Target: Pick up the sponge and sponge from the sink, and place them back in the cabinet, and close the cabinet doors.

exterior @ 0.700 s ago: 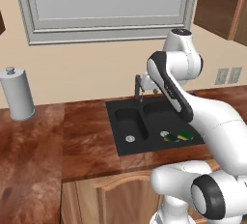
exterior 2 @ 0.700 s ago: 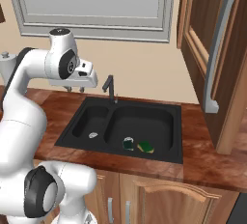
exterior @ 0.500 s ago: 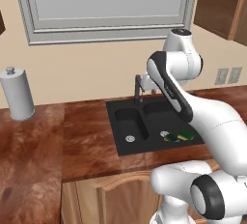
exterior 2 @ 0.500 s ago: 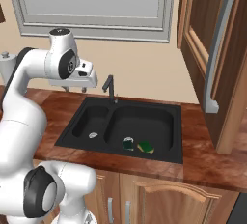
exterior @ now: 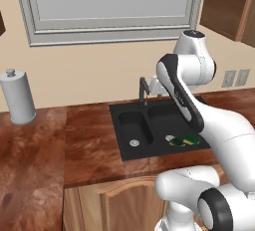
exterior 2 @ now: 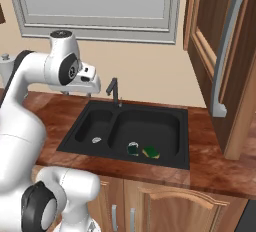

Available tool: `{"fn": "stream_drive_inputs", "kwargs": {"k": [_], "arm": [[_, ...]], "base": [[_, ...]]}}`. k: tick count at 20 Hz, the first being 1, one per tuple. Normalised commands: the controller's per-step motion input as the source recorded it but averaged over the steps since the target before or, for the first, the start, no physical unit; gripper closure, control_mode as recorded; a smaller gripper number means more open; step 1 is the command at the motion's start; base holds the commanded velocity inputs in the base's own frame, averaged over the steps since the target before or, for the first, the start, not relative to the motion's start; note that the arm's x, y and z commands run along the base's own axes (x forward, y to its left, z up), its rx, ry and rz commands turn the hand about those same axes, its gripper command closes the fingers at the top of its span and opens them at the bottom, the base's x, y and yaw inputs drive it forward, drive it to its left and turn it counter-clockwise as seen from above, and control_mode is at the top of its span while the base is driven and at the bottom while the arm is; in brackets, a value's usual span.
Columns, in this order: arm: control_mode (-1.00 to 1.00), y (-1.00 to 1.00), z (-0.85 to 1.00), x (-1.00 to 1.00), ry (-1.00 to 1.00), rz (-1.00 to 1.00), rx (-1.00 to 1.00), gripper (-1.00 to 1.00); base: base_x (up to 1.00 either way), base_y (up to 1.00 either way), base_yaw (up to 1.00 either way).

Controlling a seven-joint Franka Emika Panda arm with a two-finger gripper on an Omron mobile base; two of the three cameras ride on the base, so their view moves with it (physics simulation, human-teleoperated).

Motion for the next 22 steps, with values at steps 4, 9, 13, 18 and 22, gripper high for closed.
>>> {"fn": "stream_drive_inputs", "kwargs": {"k": [4, 9, 13, 18, 22], "arm": [[-1.0, -0.22, 0.03, -0.31, 0.0, 0.0, 0.11, -1.0], [-1.0, -0.23, 0.04, -0.24, 0.04, 0.0, 0.1, -1.0], [-1.0, -0.26, 0.01, -0.17, 0.16, -0.02, 0.03, -1.0], [-1.0, -0.29, 0.0, -0.17, 0.15, 0.0, 0.0, -1.0], [-1.0, -0.28, 0.0, -0.12, 0.11, 0.0, 0.0, -1.0]], "base": [[0.0, 0.0, 0.0], [0.0, 0.0, 0.0], [0.0, 0.0, 0.0], [0.0, 0.0, 0.0], [0.0, 0.0, 0.0]]}}
